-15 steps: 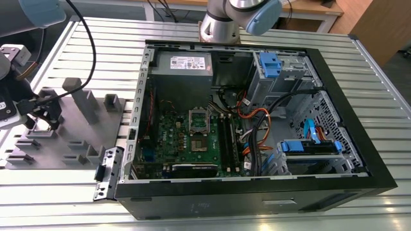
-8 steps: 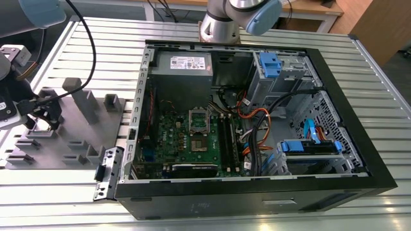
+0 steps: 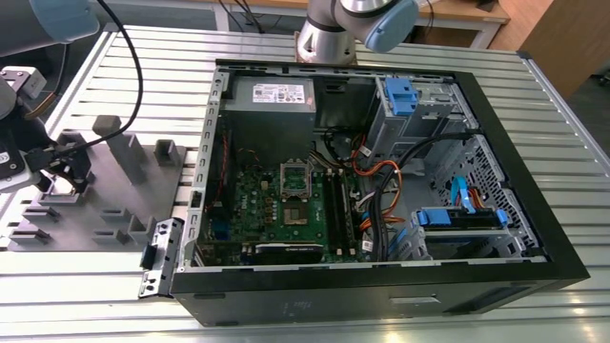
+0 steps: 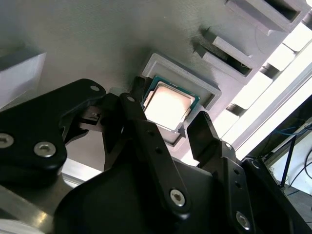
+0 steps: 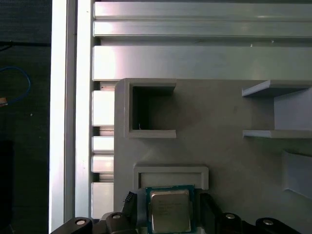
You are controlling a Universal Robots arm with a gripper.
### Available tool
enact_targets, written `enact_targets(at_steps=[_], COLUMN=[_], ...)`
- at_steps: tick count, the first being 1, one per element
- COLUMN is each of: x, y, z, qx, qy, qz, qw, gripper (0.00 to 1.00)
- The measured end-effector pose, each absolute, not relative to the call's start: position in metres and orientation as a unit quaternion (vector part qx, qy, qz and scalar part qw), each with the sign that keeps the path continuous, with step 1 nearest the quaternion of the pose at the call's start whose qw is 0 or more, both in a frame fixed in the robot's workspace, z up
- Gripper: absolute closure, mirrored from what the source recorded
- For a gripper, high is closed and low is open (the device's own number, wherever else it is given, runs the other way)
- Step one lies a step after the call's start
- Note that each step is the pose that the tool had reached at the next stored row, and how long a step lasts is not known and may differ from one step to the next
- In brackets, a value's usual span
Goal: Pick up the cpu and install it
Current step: 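Pick up the cpu and move it towards the insertion slot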
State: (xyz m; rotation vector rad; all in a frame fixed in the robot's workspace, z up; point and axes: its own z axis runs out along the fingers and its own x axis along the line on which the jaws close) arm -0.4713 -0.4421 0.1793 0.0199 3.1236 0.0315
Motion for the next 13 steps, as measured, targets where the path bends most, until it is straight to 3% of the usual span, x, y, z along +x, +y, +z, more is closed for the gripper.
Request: enact_targets(at_steps=[13], x=[-0.4692], y=[-0.4421], z=[0.1804], qx=[0.006], qy=[1.0], qz=[0.01], qw=[0.009], gripper=[0.38])
